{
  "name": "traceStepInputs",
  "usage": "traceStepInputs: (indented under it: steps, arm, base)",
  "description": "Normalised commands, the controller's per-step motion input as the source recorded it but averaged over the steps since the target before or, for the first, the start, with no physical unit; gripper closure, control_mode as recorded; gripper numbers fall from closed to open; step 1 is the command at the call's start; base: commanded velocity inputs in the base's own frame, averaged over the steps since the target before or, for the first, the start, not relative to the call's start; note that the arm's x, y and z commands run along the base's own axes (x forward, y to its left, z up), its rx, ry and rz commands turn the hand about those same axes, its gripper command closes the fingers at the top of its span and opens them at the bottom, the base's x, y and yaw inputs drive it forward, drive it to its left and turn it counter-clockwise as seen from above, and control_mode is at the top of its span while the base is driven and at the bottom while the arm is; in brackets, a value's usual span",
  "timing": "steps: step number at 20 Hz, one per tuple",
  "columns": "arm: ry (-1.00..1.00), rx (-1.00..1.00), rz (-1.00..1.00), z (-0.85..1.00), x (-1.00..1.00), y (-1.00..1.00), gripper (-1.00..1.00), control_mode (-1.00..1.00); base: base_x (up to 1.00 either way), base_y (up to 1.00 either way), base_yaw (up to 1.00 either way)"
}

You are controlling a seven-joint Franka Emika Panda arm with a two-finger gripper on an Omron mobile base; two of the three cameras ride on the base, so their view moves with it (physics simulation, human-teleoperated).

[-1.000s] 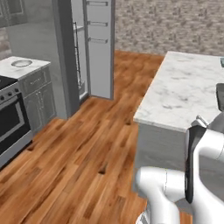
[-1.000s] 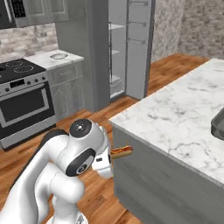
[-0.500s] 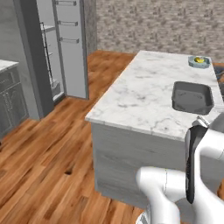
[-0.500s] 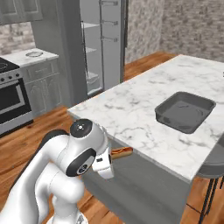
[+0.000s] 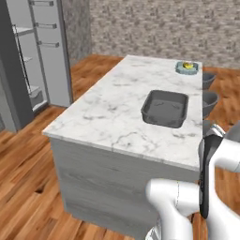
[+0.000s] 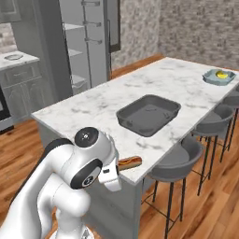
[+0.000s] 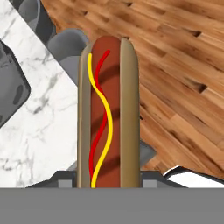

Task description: Place the cold items (orange and lemon wedge) from the fridge in one tupperware on the dining counter. Place the warm items (kebab skewer and hot dog) in the stove area in another tupperware.

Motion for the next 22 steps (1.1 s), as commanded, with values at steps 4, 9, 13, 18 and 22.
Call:
traceStepInputs:
  steps: [4,9,13,18,22]
  arm:
    - [0.0,0.0,0.0,0.0,0.0,0.0,1.0,1.0]
    - [0.0,0.0,0.0,0.0,0.0,0.0,1.0,1.0]
    - [0.0,0.0,0.0,0.0,0.0,0.0,1.0,1.0]
    - [0.0,0.0,0.0,0.0,0.0,0.0,1.0,1.0]
    - [0.0,0.0,0.0,0.0,0.0,0.0,1.0,1.0]
  base:
    - [0.26,-1.0,0.0]
    - [0.43,-1.0,0.01]
    - [0.45,-1.0,0.11]
    - [0.4,-1.0,0.21]
    - [0.38,-0.94,0.32]
